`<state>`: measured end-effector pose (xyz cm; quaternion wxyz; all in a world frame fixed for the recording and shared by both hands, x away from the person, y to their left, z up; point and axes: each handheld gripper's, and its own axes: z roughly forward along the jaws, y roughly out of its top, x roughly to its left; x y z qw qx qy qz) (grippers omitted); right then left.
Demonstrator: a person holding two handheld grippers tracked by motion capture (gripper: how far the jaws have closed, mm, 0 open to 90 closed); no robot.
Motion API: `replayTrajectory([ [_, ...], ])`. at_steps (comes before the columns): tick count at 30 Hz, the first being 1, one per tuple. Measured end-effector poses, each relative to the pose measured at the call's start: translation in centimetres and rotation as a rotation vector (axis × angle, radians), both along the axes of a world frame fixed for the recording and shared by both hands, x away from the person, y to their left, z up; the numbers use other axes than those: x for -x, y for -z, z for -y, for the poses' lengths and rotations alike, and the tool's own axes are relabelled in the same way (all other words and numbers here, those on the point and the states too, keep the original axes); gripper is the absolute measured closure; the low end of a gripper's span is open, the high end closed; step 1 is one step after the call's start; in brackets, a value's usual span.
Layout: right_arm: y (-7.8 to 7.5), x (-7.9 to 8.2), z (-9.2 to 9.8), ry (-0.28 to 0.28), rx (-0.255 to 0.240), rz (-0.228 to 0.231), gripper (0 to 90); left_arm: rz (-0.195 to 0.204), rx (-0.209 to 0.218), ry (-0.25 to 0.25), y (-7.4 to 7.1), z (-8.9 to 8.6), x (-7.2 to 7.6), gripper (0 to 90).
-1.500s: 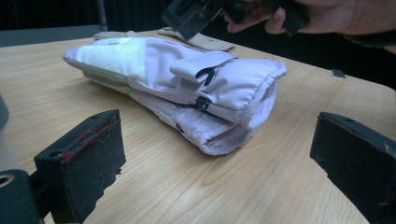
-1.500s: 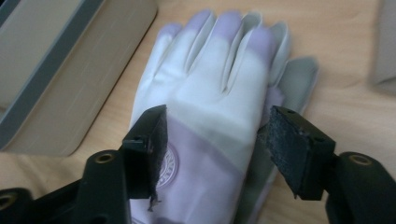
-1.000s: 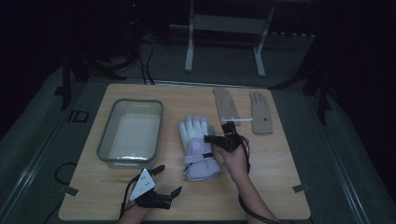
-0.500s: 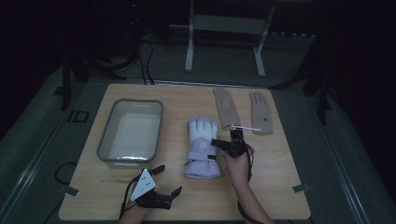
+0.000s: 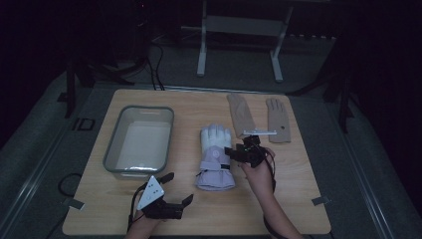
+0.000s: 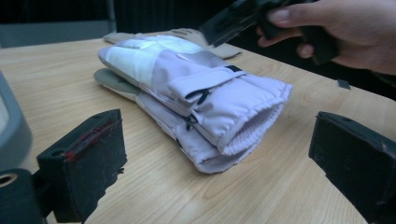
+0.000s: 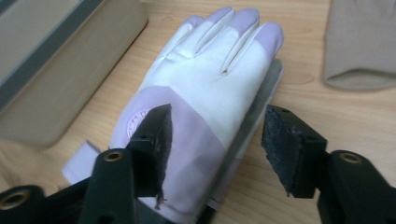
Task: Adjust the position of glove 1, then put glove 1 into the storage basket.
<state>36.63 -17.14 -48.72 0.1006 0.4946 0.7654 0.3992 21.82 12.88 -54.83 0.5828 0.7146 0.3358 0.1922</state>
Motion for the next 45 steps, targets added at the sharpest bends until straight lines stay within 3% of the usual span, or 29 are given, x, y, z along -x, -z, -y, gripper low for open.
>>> replayTrajectory([
  [1, -0.3, 0.0, 0.2, -0.019, 0.026, 0.009, 38.6, -0.026, -0.010, -0.011, -0.8, 0.3, -0.3, 4.2],
  [5, -1.2, 0.1, 1.3, -0.094, 0.026, 0.003, 35.4, -0.044, -0.060, -0.013, -2.2, 1.5, -1.0, 4.2],
  [9, -1.2, -0.2, 1.6, -0.122, -0.004, -0.035, 35.3, -0.091, -0.072, -0.014, -3.5, 2.8, -2.3, 4.3],
  [15, -0.8, -0.9, 0.9, -0.137, -0.006, -0.058, 34.0, -0.146, -0.100, -0.048, -4.6, 3.8, -4.8, 4.4],
  [20, -0.4, -1.4, 0.3, -0.147, 0.029, -0.056, 33.1, -0.213, -0.136, -0.069, -4.8, 4.2, -6.6, 6.1],
  [26, 0.1, -1.7, 0.0, -0.155, 0.042, -0.054, 28.6, -0.290, -0.247, -0.087, -4.7, 5.4, -7.9, 13.1],
  [31, 0.4, -2.0, 0.1, -0.159, 0.039, -0.068, 28.7, -0.327, -0.264, -0.075, -4.6, 6.2, -8.6, 15.0],
  [35, 0.7, -2.2, 0.3, -0.177, 0.031, -0.087, 33.9, -0.333, -0.287, -0.110, -4.8, 6.7, -9.2, 15.5],
  [40, 1.1, -2.7, 0.4, -0.175, 0.024, -0.113, 35.4, -0.377, -0.259, -0.108, -4.6, 6.8, -10.0, 15.5],
  [45, 2.3, -3.3, 0.3, -0.171, 0.030, -0.163, 34.9, -0.428, -0.312, -0.094, -3.1, 7.1, -10.6, 15.5],
])
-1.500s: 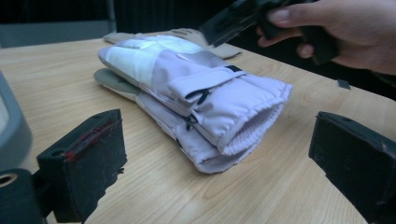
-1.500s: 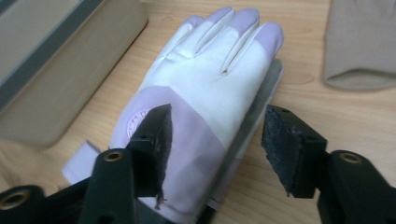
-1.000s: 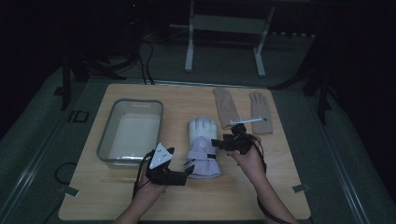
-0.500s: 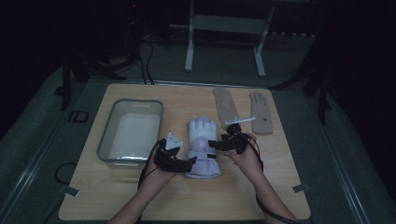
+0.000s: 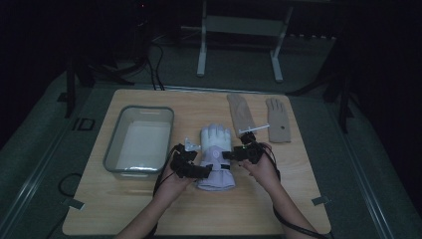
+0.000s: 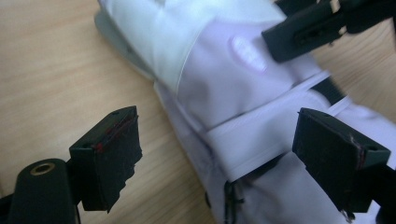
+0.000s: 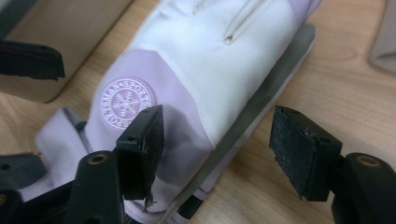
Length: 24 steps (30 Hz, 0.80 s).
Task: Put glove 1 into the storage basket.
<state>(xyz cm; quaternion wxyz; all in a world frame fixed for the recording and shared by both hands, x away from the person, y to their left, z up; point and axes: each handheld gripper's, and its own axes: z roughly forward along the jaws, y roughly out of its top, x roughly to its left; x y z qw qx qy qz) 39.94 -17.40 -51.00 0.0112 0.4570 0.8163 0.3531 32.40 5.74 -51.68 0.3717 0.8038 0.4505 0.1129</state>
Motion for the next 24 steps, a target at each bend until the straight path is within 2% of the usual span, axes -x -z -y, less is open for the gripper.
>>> replayTrajectory([
  [3, 0.8, -0.4, -0.1, 0.003, -0.007, -0.029, 33.1, -0.030, 0.000, 0.007, 0.9, 0.2, -0.2, 18.3],
  [6, 1.7, -0.9, -0.3, 0.001, -0.010, -0.056, 30.6, -0.065, 0.016, 0.022, 1.7, 0.3, -0.5, 21.6],
  [10, 2.8, -1.0, -0.5, -0.019, -0.051, -0.086, 26.6, -0.141, 0.089, 0.060, 2.8, -0.3, -1.4, 27.3],
  [13, 3.5, -1.0, -0.7, -0.003, -0.096, -0.122, 25.6, -0.169, 0.116, 0.089, 3.3, -0.7, -1.9, 32.4],
  [14, 3.7, -1.0, -0.7, -0.002, -0.111, -0.135, 27.6, -0.171, 0.119, 0.100, 3.4, -0.8, -2.0, 34.1],
  [15, 3.9, -1.1, -0.7, -0.007, -0.138, -0.161, 34.8, -0.180, 0.134, 0.104, 3.5, -0.9, -2.1, 36.0],
  [16, 4.0, -1.1, -0.6, -0.013, -0.173, -0.193, 38.0, -0.186, 0.149, 0.108, 3.6, -1.0, -2.2, 38.1],
  [19, 4.3, -1.3, -0.4, -0.025, -0.222, -0.241, 51.9, -0.199, 0.181, 0.120, 3.9, -1.4, -2.4, 42.8],
  [21, 4.2, -1.2, -0.4, -0.030, -0.217, -0.240, 59.3, -0.200, 0.185, 0.122, 3.9, -1.5, -2.5, 47.1],
  [24, 3.8, -1.0, -0.7, -0.040, -0.189, -0.203, 67.8, -0.189, 0.179, 0.124, 3.8, -1.5, -2.4, 56.1],
])
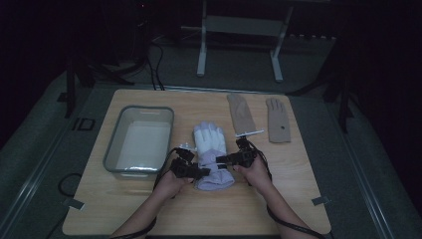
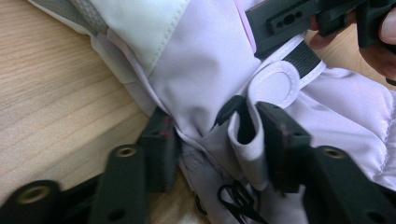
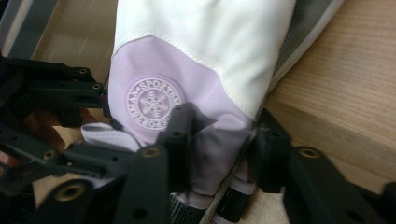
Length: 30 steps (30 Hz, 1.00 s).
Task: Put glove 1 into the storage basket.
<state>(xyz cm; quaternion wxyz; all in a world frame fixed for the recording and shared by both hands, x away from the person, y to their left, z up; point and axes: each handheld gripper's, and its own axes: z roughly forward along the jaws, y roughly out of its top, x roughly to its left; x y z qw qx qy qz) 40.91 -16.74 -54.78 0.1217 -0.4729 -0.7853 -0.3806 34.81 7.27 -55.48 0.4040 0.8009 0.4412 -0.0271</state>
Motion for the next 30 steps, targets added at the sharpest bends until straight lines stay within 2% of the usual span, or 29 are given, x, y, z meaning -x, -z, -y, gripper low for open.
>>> replayTrajectory([
  [5, -0.7, 0.8, -0.5, 0.007, 0.051, 0.070, 74.2, 0.046, -0.028, 0.000, -0.5, 0.3, 0.4, 67.0],
  [10, -1.5, 1.3, -0.7, 0.018, 0.075, 0.103, 76.4, 0.078, -0.045, 0.005, -1.1, 0.4, 0.8, 72.1],
  [14, -2.3, 1.7, -0.8, 0.029, 0.079, 0.116, 77.1, 0.084, -0.031, 0.004, -1.7, 0.3, 0.9, 73.0],
  [17, -3.0, 1.9, -0.8, 0.034, 0.074, 0.126, 77.2, 0.097, -0.021, 0.009, -2.5, 0.2, 0.9, 73.5],
  [20, -4.0, 2.0, -0.6, 0.049, 0.046, 0.138, 77.2, 0.122, -0.017, 0.017, -3.8, 0.0, 0.9, 73.5],
  [21, -4.0, 2.0, -0.6, 0.049, 0.046, 0.138, 77.2, 0.122, -0.017, 0.017, -3.8, 0.0, 0.9, 73.5],
  [22, -4.4, 2.0, -0.6, 0.051, 0.042, 0.147, 77.3, 0.137, -0.021, 0.020, -4.4, -0.1, 0.8, 73.5],
  [24, -5.4, 2.1, -0.7, 0.065, 0.031, 0.167, 77.3, 0.144, -0.022, 0.022, -5.2, -0.3, 0.7, 73.5],
  [25, -5.9, 2.1, -0.8, 0.062, 0.036, 0.175, 77.2, 0.164, -0.023, 0.023, -5.7, -0.5, 0.7, 73.5],
  [30, -8.1, 2.0, -1.6, 0.074, 0.016, 0.213, 77.2, 0.197, -0.035, 0.031, -8.0, -1.4, 0.4, 73.4],
])
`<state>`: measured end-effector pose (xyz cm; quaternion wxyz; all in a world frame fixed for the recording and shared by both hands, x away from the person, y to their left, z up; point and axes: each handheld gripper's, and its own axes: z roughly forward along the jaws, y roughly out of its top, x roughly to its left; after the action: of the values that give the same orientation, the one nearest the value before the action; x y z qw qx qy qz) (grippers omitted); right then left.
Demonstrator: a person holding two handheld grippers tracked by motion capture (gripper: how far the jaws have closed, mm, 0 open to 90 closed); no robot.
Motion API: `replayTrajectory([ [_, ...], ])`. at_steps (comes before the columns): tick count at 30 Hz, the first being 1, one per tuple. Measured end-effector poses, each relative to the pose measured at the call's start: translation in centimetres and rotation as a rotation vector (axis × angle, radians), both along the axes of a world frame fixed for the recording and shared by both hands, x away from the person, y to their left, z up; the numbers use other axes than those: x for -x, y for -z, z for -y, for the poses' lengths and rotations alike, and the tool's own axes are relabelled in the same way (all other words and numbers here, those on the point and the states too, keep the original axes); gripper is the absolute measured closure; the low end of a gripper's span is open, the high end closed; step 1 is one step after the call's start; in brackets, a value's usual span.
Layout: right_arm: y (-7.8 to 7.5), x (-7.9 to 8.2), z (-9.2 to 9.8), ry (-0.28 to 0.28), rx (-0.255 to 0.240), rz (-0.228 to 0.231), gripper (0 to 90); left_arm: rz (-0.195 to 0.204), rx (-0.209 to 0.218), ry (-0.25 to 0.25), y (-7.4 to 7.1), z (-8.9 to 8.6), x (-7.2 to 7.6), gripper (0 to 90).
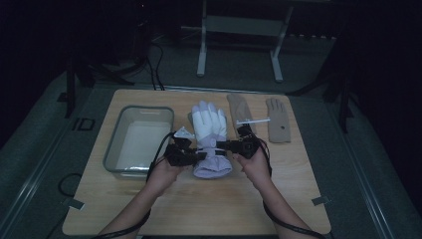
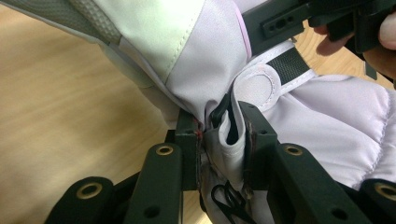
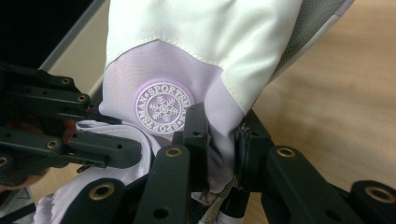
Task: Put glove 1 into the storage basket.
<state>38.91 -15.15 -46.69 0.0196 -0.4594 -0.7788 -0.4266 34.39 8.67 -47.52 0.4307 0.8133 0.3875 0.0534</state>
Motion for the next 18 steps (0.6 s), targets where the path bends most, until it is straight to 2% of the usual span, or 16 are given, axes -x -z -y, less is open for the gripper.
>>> replayTrajectory([
  [4, -1.8, -0.1, -1.0, -0.006, -0.017, 0.032, 77.2, 0.031, -0.001, 0.004, -2.0, -1.3, -0.2, 73.4],
  [10, -4.3, -0.6, -3.4, -0.024, -0.052, 0.067, 77.2, 0.083, -0.031, 0.018, -4.9, -4.2, -0.4, 73.3],
  [14, -5.8, -0.9, -6.0, -0.044, -0.069, 0.081, 77.1, 0.106, -0.048, -0.003, -6.5, -6.8, -0.1, 73.2],
  [18, -6.6, -1.0, -8.9, -0.064, -0.076, 0.097, 77.1, 0.118, -0.068, -0.021, -7.3, -9.6, 0.3, 73.2],
])
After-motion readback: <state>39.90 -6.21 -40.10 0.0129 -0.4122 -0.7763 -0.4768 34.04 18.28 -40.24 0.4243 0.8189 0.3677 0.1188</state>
